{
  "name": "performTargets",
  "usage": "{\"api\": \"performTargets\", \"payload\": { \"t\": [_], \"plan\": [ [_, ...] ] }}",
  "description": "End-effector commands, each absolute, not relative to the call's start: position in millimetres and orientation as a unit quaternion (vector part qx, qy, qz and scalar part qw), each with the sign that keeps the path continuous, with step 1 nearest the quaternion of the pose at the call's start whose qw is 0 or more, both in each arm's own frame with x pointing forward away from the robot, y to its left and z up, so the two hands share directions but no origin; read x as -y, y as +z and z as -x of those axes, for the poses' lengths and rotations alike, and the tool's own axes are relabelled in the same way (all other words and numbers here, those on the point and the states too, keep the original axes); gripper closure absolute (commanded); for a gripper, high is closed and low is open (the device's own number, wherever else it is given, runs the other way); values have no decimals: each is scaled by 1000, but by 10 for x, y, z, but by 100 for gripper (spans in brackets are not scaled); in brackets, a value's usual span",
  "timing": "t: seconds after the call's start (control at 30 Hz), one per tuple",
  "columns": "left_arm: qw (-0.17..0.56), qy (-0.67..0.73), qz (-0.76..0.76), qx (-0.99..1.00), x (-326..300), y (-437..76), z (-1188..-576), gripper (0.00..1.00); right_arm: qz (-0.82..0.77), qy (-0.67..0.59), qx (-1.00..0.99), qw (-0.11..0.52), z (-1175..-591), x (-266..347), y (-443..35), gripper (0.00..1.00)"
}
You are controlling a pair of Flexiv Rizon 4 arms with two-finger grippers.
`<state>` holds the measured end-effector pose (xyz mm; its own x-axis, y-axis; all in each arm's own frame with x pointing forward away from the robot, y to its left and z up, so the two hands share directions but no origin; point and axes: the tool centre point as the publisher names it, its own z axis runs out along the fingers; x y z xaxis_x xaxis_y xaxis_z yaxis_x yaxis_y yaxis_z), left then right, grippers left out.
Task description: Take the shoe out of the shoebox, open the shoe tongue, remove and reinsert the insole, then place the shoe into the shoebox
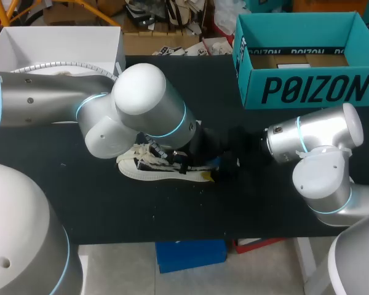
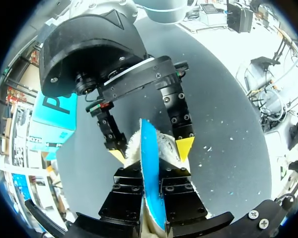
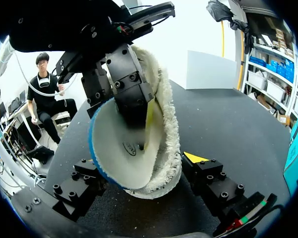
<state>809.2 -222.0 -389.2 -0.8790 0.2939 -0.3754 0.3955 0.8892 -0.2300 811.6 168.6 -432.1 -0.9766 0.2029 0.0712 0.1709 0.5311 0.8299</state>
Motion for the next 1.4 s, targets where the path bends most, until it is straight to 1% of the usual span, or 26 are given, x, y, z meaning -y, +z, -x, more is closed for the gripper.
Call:
{"api": "performTargets", "payload": {
  "t": [0.03, 0.17, 0.4, 0.83, 1.1, 1.33, 1.4],
  "plan": [
    [166, -168, -181, -955, 2042, -3756, -7994, 100, -108, 471, -876, 17, -8136, -1688, -4335, 100],
    [157, -192, -179, -952, 1953, -3589, -7902, 100, -108, 471, -876, 17, -8136, -1688, -4335, 100],
    [110, -260, -171, -944, 1860, -3212, -7819, 100, -108, 471, -876, 17, -8136, -1688, -4335, 100],
    [26, -428, -153, -890, 1836, -2287, -7722, 100, -108, 471, -876, 17, -8136, -1688, -4335, 100],
    [-25, -527, -156, -835, 1815, -1839, -7665, 100, -108, 471, -876, 17, -8136, -1688, -4335, 100],
    [-132, -617, -169, -757, 1872, -1662, -7630, 100, -108, 471, -876, 17, -8136, -1688, -4335, 100],
    [-150, -627, -170, -746, 1900, -1644, -7619, 100, -108, 471, -876, 17, -8136, -1688, -4335, 100]
  ]
}}
